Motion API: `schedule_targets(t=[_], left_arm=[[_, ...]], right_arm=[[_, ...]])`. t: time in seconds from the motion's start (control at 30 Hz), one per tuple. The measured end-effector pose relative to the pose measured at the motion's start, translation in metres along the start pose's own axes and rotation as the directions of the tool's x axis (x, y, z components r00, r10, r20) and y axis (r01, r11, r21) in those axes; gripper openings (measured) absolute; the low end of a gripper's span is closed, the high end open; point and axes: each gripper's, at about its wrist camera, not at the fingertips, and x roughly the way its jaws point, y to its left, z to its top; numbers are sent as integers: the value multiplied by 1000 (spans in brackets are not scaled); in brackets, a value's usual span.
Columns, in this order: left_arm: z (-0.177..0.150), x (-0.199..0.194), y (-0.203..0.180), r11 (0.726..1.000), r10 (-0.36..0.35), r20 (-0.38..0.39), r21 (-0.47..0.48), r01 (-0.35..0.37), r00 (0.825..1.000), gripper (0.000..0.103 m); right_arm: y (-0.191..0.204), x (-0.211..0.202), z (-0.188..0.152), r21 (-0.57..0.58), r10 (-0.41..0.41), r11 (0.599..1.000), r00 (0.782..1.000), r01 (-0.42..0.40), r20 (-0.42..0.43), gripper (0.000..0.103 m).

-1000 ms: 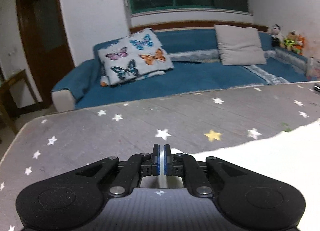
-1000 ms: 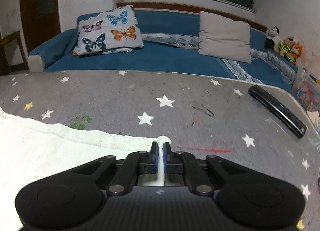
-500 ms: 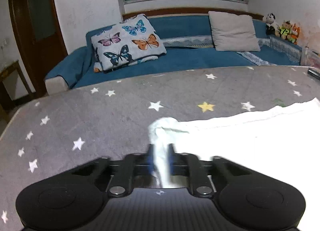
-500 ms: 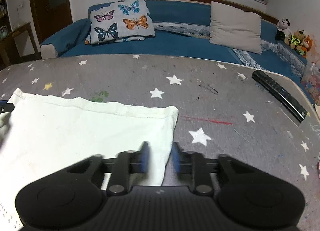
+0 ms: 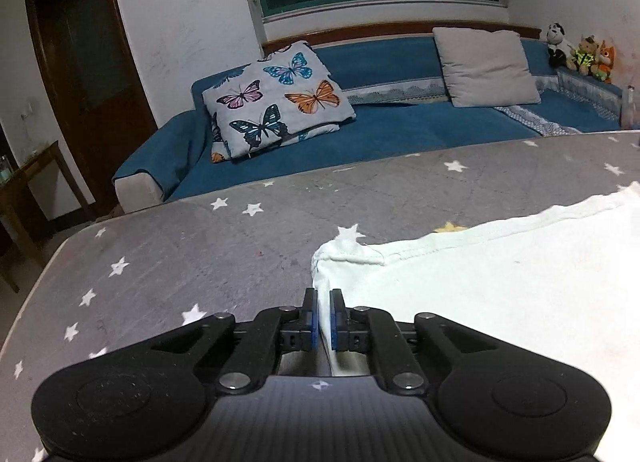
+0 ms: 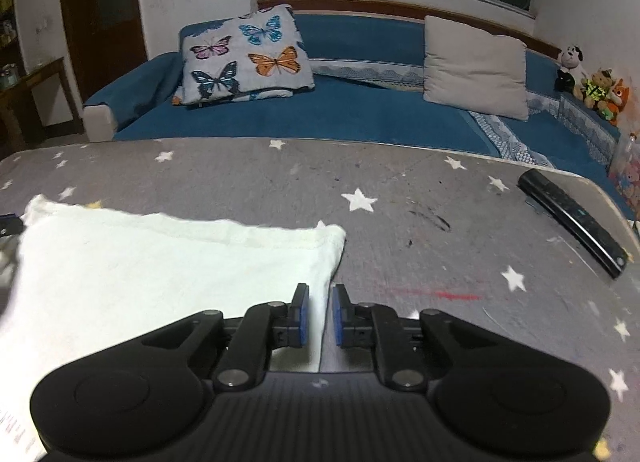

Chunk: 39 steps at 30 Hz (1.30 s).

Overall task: Fold clothes
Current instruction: 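Lay the shirt flat on the table and release both grippers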

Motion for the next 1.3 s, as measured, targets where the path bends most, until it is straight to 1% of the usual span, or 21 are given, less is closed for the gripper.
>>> schedule_targets(t=[0.1, 0.17, 0.2, 0.23, 0.33, 0.43, 0.5, 0.63, 0.7, 0.77, 0.83, 0.9, 0.93, 1.0, 1.07, 1.13, 1.17, 1.27, 1.3], left_arm=[[-6, -29, -2, 999, -52, -6, -3, 52, 999, 14], [-14, -52, -8, 996, -90, -5, 20, 90, 996, 22], [-18, -62, -12, 993, -111, -4, 29, 111, 994, 28], [-24, -73, -16, 991, -131, -6, 41, 131, 991, 30], [-42, -101, -29, 979, -187, -12, 74, 188, 982, 30], [-62, -124, -41, 967, -236, -26, 92, 238, 971, 31], [-75, -136, -47, 961, -255, -34, 101, 257, 966, 31], [-100, -161, -51, 957, -258, -33, 130, 261, 965, 31], [-108, -176, -50, 951, -278, -30, 135, 279, 960, 31], [-116, -194, -50, 944, -300, -16, 137, 299, 954, 34], [-123, -211, -52, 936, -325, -7, 145, 322, 946, 34], [-132, -228, -56, 921, -356, -1, 169, 351, 935, 34], [-137, -236, -57, 913, -371, 2, 183, 364, 929, 34], [-145, -248, -63, 896, -400, -5, 208, 392, 917, 34], [-152, -253, -68, 885, -415, -21, 223, 409, 910, 34], [-157, -253, -74, 880, -418, -36, 231, 414, 908, 34], [-158, -251, -75, 883, -412, -42, 227, 411, 910, 34], [-160, -242, -79, 895, -392, -63, 205, 397, 918, 34], [-160, -238, -80, 899, -385, -68, 198, 391, 920, 34]], right_arm=[[2, -27, -12, -15, 23, 1000, 1000, -23, -11, 13], [4, -49, -24, -29, 41, 999, 999, -41, -23, 13], [6, -60, -31, -36, 52, 998, 998, -53, -30, 13], [7, -69, -39, -41, 64, 997, 997, -65, -37, 13], [11, -94, -64, -54, 99, 993, 994, -102, -56, 14], [16, -114, -92, -75, 107, 991, 992, -113, -73, 14], [15, -120, -107, -80, 98, 991, 992, -104, -81, 14], [6, -128, -124, -51, 53, 997, 996, -57, -75, 14], [3, -137, -129, -38, 35, 999, 997, -38, -63, 14], [11, -151, -131, -65, 33, 997, 999, -35, -37, 15], [22, -167, -132, -103, 43, 994, 999, -44, -6, 19], [33, -181, -135, -130, 75, 989, 997, -74, 6, 20], [42, -189, -138, -150, 105, 983, 995, -103, 5, 20], [60, -205, -146, -190, 160, 969, 987, -158, -3, 20], [77, -219, -155, -229, 210, 951, 977, -209, -19, 20], [92, -227, -165, -257, 252, 932, 967, -255, -46, 20], [104, -232, -172, -274, 277, 919, 958, -285, -67, 20], [123, -232, -184, -299, 291, 903, 951, -308, -102, 20], [126, -230, -186, -298, 288, 904, 952, -307, -107, 20]])
